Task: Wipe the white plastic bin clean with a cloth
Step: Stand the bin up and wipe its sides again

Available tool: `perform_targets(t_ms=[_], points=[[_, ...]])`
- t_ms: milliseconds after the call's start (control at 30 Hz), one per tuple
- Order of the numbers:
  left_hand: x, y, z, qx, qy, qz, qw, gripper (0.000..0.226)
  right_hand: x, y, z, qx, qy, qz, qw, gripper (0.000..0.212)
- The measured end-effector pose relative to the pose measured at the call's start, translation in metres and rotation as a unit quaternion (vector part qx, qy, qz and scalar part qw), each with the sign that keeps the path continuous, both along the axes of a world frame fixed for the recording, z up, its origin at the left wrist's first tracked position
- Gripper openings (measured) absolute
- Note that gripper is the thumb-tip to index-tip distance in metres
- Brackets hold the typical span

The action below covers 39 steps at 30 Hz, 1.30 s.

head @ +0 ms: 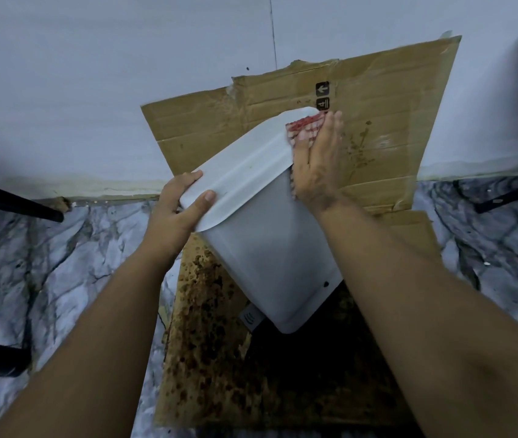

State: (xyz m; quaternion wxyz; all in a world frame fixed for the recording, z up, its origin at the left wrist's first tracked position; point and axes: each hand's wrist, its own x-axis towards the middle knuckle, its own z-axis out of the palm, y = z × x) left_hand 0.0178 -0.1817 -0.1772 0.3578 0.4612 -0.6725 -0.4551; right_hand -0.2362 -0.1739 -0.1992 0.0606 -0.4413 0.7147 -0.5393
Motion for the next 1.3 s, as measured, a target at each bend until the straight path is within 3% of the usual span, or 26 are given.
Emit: perform_targets(t_ms=[100,233,333,467,567,667,900,1133,1300], points=[[0.0,-0.001,0.0,0.003,0.007,0.004,1.0,0.055,0.055,0.018,-0.012,-0.048,0.08,-0.01,0.996,0.078],[0.003,-0.002,-0.001,0.01,0.013,0.006,1.0,0.065,0.113,0.04,-0.023,-0.048,0.15,0.066,0.985,0.076],[0.001,-0.002,-0.001,0.002,0.012,0.004,1.0,0.057,0.085,0.034,-0.011,-0.027,0.145,0.092,0.985,0.076],[0.0,0.002,-0.002,-0.009,0.007,-0.003,1.0,0.047,0.01,0.008,0.01,0.008,0.13,0.016,0.991,0.079],[-0.001,0.004,-0.004,-0.01,0.011,-0.003,1.0,0.05,0.004,0.003,0.022,0.066,0.101,0.01,0.993,0.085],[-0.002,0.001,-0.006,0.022,0.04,0.011,0.999,0.05,0.046,0.021,0.021,0.059,0.139,0.01,0.988,0.088],[0.004,-0.002,-0.013,-0.001,0.048,0.014,0.999,0.043,0.153,0.053,0.018,0.073,0.217,0.053,0.972,0.097],[0.003,0.003,-0.01,-0.016,0.006,0.022,1.0,0.05,0.074,0.027,0.026,0.065,0.161,0.044,0.984,0.087],[0.001,0.008,-0.007,-0.028,-0.002,0.026,0.999,0.053,-0.02,-0.008,0.05,0.129,0.057,0.032,0.99,0.06]])
